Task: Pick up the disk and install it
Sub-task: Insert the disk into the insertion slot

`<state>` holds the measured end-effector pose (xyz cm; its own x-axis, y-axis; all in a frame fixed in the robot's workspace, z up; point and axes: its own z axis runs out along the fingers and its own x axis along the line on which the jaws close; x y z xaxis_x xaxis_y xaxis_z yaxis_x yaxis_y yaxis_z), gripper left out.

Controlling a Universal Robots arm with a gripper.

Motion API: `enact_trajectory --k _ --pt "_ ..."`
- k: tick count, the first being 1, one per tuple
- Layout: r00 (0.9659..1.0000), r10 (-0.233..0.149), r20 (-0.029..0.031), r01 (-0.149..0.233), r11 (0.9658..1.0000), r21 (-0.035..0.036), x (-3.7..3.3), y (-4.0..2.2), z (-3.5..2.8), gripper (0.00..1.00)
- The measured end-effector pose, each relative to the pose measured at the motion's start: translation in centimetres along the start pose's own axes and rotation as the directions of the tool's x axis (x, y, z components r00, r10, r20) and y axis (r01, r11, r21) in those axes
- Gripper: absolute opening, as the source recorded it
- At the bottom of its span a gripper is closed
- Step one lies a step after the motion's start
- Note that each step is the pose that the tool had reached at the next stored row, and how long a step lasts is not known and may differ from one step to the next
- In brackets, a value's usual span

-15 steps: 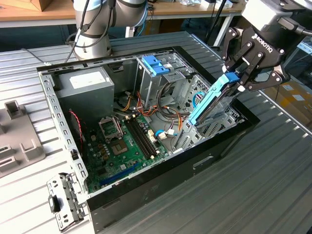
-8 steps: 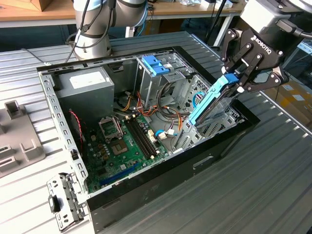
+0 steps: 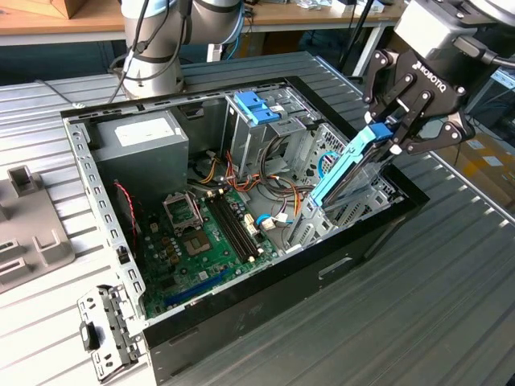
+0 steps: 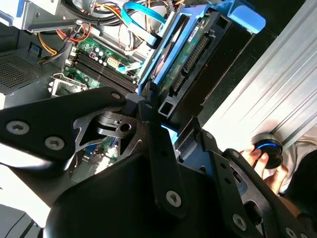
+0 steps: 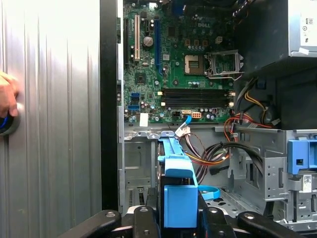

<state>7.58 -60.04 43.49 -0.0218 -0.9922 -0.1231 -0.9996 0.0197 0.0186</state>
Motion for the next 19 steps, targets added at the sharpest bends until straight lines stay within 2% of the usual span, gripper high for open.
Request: enact_trajectory --k 19 --pt "1.0 0.0 -0.0001 0.0 1.0 0.0 0.05 -0.01 0.41 0.37"
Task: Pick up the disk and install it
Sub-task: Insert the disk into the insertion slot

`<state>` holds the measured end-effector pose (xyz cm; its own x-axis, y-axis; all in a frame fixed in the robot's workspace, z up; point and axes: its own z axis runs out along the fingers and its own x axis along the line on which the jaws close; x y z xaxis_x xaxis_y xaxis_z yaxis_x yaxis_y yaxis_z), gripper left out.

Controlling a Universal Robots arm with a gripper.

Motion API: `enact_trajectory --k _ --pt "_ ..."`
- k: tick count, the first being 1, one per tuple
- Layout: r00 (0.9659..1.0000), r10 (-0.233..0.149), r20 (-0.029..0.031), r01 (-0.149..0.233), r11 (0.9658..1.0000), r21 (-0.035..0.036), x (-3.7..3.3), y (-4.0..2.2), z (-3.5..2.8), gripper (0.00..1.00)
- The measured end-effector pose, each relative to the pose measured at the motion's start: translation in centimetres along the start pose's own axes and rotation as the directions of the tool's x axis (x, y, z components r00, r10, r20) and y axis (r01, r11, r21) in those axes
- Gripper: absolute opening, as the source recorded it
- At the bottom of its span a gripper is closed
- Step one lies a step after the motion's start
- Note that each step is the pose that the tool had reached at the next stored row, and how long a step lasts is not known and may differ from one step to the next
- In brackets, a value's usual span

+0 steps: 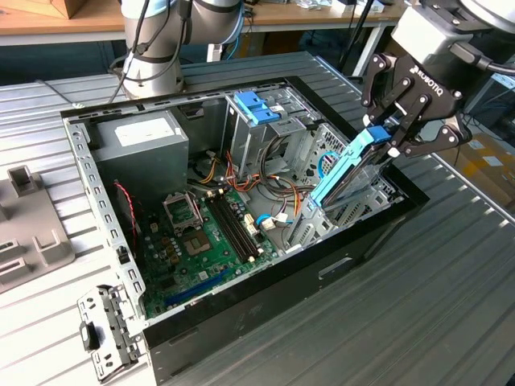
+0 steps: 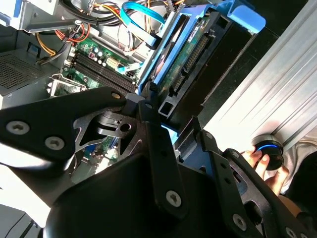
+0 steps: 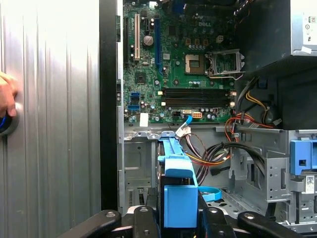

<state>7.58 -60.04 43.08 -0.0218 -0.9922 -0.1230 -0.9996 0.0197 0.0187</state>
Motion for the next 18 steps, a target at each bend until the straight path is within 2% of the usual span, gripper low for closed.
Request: enact_trajectory --k 18 --pt "1.0 0.0 0.0 0.0 1.0 0.0 0.06 -0.01 0.49 0.37"
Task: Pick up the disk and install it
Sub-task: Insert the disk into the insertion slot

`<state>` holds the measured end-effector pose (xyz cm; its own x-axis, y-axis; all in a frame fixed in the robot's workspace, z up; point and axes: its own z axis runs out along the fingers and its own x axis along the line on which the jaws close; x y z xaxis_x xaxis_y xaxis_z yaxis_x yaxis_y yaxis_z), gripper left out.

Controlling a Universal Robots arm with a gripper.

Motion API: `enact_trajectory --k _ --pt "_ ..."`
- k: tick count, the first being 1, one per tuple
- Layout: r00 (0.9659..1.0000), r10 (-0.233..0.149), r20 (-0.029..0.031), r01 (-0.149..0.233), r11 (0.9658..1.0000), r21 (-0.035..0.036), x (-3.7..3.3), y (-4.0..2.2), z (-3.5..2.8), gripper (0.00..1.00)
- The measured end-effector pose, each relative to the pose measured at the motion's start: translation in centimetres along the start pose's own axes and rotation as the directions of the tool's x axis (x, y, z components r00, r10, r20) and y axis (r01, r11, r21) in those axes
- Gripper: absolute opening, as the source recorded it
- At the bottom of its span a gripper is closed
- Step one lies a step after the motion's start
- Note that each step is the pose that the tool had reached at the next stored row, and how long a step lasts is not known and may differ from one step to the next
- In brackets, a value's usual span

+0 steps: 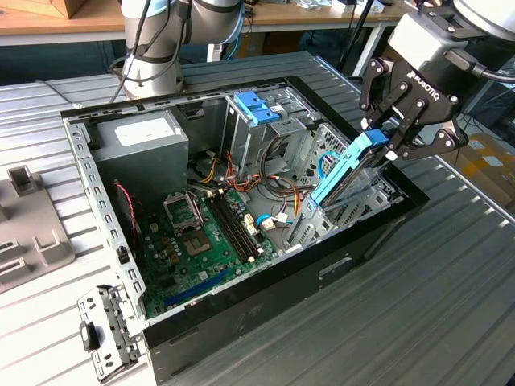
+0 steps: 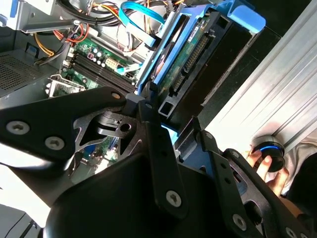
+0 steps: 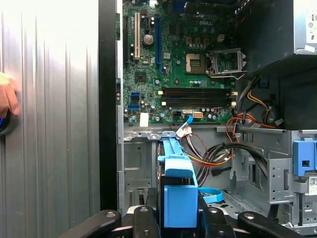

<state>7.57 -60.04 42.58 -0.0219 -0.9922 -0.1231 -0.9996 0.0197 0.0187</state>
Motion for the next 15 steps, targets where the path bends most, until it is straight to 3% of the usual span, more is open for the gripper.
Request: enact_trajectory --k 5,6,9,12,13,14,15 --pt "1.0 0.0 -0.0001 0.0 1.0 0.0 0.0 0.0 0.01 0.38" --pt "1.0 0.0 0.0001 0.0 1.0 0.0 0.0 0.0 0.02 0.45" --pt "1.0 0.0 0.0 0.0 1.0 0.0 0.0 0.0 0.03 0.43" --pt "1.0 0.0 0.0 0.0 1.0 0.0 0.0 0.0 0.04 0.24" --pt "1.0 0.0 0.0 0.0 1.0 0.0 0.0 0.0 0.04 0.24" --pt "1.0 0.0 0.0 0.0 1.0 0.0 0.0 0.0 0.04 0.12" --pt "1.0 0.0 0.0 0.0 1.0 0.0 0.0 0.0 0.05 0.11"
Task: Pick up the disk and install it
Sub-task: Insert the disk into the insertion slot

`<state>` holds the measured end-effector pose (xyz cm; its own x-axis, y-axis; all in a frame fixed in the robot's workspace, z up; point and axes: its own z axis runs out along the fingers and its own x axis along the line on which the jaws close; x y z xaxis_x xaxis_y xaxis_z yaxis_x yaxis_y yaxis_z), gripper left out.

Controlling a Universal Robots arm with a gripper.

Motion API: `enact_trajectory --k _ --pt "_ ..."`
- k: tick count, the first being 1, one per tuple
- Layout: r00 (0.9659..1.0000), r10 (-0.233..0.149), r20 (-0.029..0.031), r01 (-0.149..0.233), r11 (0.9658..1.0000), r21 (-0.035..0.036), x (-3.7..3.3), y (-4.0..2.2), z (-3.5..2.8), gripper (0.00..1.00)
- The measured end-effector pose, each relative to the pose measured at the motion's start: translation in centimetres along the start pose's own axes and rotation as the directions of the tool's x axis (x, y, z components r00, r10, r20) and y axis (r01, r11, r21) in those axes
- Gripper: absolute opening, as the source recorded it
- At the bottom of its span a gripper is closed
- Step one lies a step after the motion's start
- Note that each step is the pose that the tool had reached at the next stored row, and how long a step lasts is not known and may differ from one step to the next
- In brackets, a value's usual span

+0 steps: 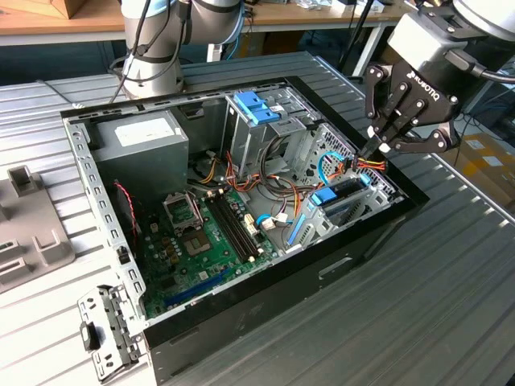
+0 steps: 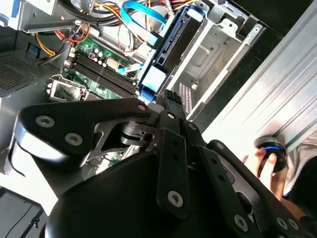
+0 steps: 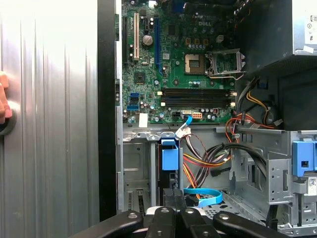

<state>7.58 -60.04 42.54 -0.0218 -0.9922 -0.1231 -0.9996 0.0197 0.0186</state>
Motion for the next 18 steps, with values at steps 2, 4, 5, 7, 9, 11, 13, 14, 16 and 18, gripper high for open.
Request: enact_trajectory --k 2,4,5,7,9,11,13,14,16,18 --pt "1.0 0.0 0.0 0.0 1.0 0.0 0.0 0.0 0.0 0.11" --pt "1.0 0.0 0.0 0.0 1.0 0.0 0.0 0.0 0.01 0.11" --pt "1.0 0.0 0.0 0.0 1.0 0.0 0.0 0.0 0.01 0.11" --pt "1.0 0.0 0.0 0.0 1.0 0.0 0.0 0.0 0.02 0.11" --pt "1.0 0.0 0.0002 0.0 1.0 0.0 0.0 0.0 0.05 0.11" --pt "1.0 0.0 0.0 0.0 1.0 0.0 0.02 0.0 0.11 0.11" --pt "1.0 0.0 -0.0007 0.0 1.0 0.0 0.03 -0.14 0.22 0.11" --pt "1.0 0.0 -0.0018 0.0 1.0 0.0 0.04 -0.25 0.32 0.11" --pt "1.0 0.0 -0.0034 0.0 1.0 0.0001 0.05 -0.4 0.48 0.11" --pt "1.0 0.0 -0.0044 0.0 1.0 0.0001 0.08 -0.66 0.7 0.11"
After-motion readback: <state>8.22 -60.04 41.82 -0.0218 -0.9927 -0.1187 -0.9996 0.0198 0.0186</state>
